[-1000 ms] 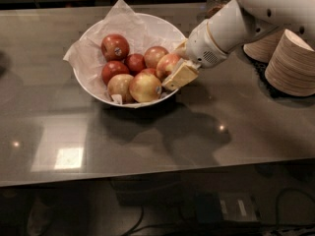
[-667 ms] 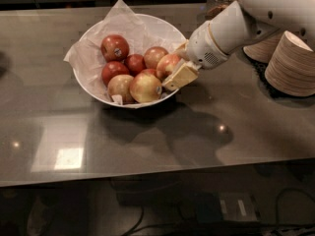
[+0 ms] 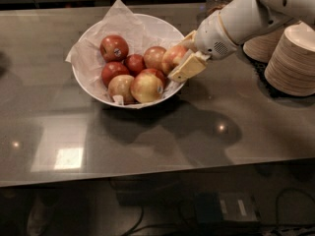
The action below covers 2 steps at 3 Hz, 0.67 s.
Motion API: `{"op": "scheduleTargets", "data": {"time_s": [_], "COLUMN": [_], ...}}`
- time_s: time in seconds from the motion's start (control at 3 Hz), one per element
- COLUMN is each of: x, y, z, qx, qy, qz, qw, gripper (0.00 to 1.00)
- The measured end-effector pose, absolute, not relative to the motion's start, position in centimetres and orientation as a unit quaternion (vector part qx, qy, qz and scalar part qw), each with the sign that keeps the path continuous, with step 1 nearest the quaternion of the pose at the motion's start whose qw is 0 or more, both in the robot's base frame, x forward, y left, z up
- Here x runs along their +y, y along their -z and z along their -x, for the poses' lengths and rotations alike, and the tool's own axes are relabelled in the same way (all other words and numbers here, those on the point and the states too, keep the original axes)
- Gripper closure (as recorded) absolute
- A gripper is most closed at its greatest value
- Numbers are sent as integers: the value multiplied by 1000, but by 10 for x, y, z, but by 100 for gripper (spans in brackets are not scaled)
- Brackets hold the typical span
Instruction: Pick apple from white bowl
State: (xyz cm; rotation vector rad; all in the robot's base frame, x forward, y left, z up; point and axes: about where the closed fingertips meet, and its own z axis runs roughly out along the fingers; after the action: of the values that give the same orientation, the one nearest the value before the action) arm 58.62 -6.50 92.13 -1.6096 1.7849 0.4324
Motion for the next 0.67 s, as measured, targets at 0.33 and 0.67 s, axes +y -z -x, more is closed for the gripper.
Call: {"op": "scheduleTargets", "data": {"time_s": [0.33, 0.67], "x": [-76, -78], "y": [-952, -983], "z": [-590, -588], "qx": [667, 638], "qy": [-192, -226], "qz": [619, 624], "qw": [368, 391], "gripper": [100, 100]}}
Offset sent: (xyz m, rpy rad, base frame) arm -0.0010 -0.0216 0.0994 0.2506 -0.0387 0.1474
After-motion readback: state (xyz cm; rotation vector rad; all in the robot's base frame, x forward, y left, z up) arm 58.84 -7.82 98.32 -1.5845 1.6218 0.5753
